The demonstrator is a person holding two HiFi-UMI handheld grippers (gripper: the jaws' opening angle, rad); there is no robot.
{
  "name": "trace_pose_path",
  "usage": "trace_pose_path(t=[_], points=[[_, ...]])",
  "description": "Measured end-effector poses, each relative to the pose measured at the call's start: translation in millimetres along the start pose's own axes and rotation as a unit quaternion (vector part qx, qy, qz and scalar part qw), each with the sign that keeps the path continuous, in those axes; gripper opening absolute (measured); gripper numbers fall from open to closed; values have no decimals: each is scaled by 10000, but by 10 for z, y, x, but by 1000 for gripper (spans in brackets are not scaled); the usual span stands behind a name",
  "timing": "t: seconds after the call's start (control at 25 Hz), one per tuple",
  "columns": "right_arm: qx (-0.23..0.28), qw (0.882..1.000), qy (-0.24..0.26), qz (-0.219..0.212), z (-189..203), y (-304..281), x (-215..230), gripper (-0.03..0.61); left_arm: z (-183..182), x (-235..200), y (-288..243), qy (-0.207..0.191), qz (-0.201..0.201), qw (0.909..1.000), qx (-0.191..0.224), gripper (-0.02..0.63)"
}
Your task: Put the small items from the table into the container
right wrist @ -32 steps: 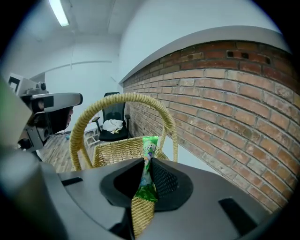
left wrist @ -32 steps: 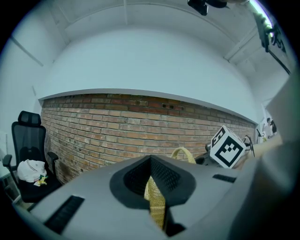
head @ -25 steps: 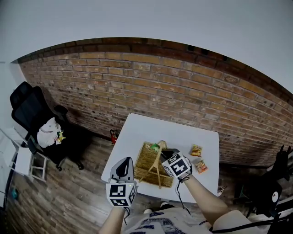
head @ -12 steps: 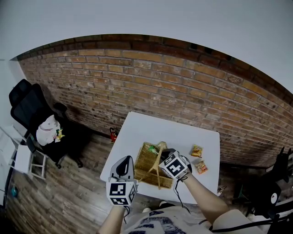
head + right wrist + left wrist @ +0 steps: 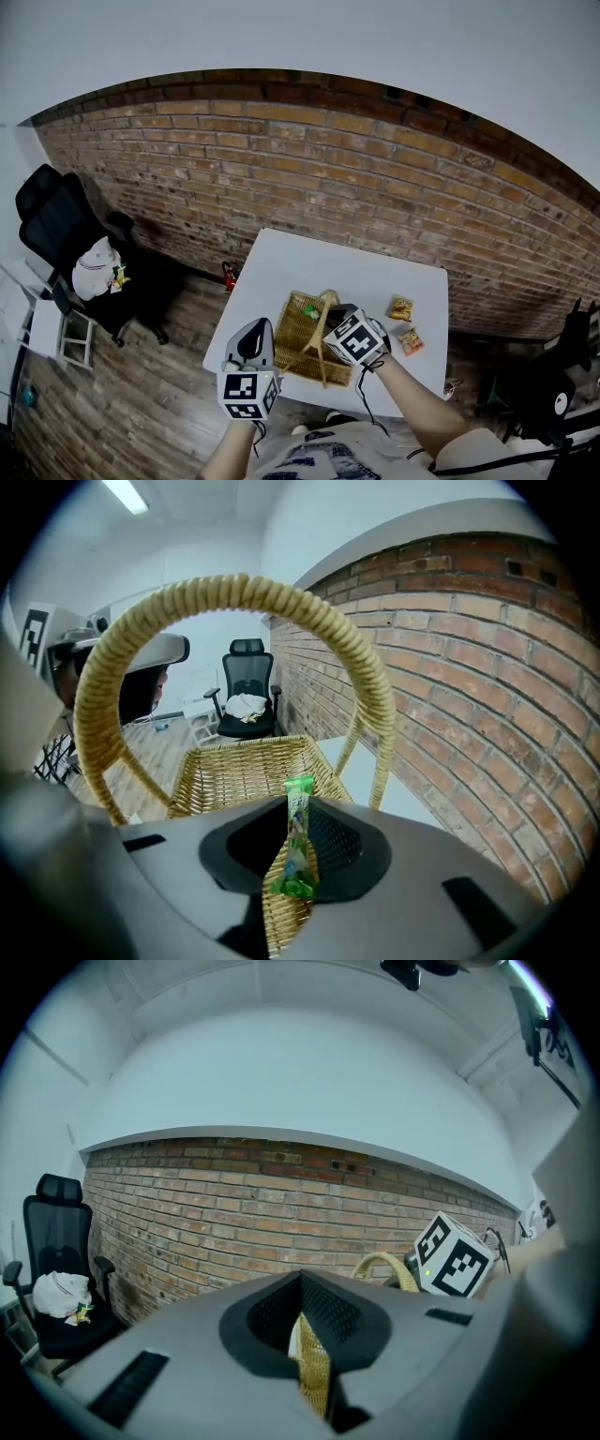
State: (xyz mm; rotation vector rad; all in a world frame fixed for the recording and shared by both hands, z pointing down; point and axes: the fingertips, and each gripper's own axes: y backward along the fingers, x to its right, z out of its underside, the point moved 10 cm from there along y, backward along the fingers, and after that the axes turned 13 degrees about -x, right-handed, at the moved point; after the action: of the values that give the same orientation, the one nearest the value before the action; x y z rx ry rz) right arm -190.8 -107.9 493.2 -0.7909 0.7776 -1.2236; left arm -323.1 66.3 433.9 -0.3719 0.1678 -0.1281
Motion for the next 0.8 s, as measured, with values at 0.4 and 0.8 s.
trace_pose_path(t=[0.4, 0.8], points=[[53, 10000, -23, -10, 16, 42, -9, 66, 24, 21, 36, 10, -8, 10000, -12, 49], [117, 9996, -258, 90, 129, 170, 30, 66, 51, 67, 89, -24, 56, 10000, -23, 49]])
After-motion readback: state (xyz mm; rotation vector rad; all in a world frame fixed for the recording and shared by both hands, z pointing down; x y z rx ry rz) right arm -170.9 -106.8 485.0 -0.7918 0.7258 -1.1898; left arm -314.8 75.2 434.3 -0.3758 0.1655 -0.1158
